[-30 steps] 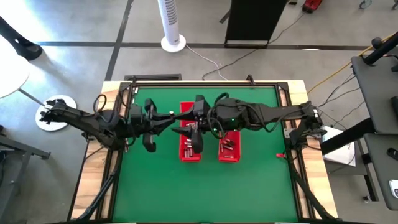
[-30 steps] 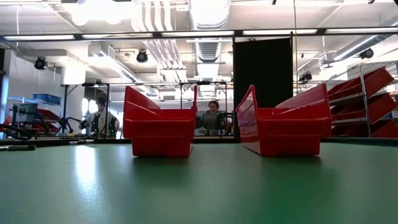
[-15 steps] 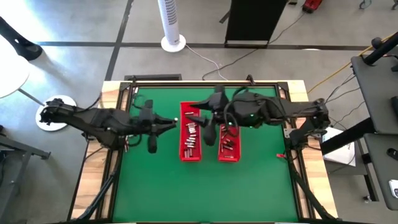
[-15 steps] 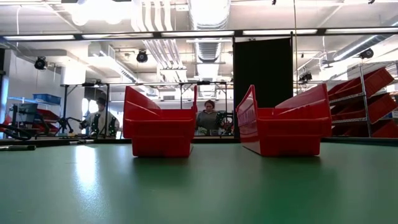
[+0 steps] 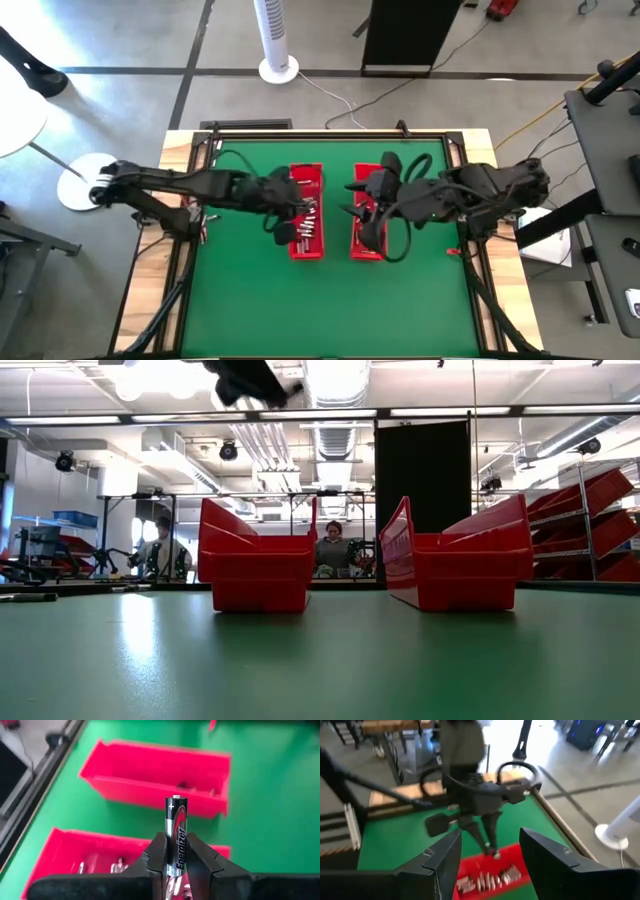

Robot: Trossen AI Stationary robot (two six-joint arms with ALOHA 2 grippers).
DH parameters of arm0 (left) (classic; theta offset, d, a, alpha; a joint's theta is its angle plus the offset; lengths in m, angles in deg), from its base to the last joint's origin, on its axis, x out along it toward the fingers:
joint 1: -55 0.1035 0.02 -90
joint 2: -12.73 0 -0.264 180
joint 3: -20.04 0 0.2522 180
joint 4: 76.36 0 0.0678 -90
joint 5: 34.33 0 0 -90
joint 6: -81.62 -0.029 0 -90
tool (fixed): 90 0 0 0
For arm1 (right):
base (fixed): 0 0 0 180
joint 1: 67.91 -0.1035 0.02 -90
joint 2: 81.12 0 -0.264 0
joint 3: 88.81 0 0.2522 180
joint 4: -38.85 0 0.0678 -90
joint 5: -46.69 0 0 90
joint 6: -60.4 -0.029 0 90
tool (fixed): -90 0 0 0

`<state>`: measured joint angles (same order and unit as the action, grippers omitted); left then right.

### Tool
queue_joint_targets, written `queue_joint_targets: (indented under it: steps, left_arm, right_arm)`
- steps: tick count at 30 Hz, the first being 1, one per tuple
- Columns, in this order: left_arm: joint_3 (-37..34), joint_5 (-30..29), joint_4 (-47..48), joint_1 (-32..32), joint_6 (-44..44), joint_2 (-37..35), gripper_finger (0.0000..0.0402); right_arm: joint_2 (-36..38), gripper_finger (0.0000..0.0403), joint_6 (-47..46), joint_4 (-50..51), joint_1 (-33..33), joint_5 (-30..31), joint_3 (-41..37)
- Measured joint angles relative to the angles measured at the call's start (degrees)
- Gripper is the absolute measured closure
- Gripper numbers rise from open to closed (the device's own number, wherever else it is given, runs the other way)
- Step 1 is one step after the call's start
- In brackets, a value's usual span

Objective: Sort batteries
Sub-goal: Put the silver battery into the left red bin

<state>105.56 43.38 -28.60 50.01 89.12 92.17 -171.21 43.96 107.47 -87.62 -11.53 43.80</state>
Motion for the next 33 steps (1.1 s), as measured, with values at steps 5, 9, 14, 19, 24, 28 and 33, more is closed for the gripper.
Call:
queue_joint_targets:
  steps: [5,9,14,19,24,28,33]
  left_arm:
    - [1.6,2.0,4.3,3.3,-1.0,7.4,0.0374]
    - [1.4,2.4,5.3,5.2,-1.8,12.2,0.0373]
    - [1.7,2.5,7.4,7.2,-2.5,18.3,0.0373]
    - [1.7,2.7,9.9,8.4,-3.5,22.2,0.0373]
    - [1.7,3.2,7.2,9.5,-4.0,25.1,0.0373]
    - [1.7,3.4,6.9,9.8,-5.7,28.4,0.0374]
    - [1.7,3.4,6.4,9.8,-5.7,31.2,0.0373]
  right_arm:
    - [1.2,0.0207,-5.9,8.3,-3.1,1.6,0.0]
    - [0.9,0.0207,-9.9,13.1,-5.8,2.1,0.0]
    - [0.8,0.0200,-13.1,15.2,-9.0,4.3,0.0]
    - [0.8,0.0194,-13.5,15.3,-10.6,4.3,-0.1]
    - [0.8,0.0187,-12.7,16.0,-10.8,4.4,-0.1]
    - [0.9,0.0178,-12.2,17.6,-10.8,5.5,-0.2]
    - [2.1,0.0163,-12.3,18.9,-10.8,5.8,-0.2]
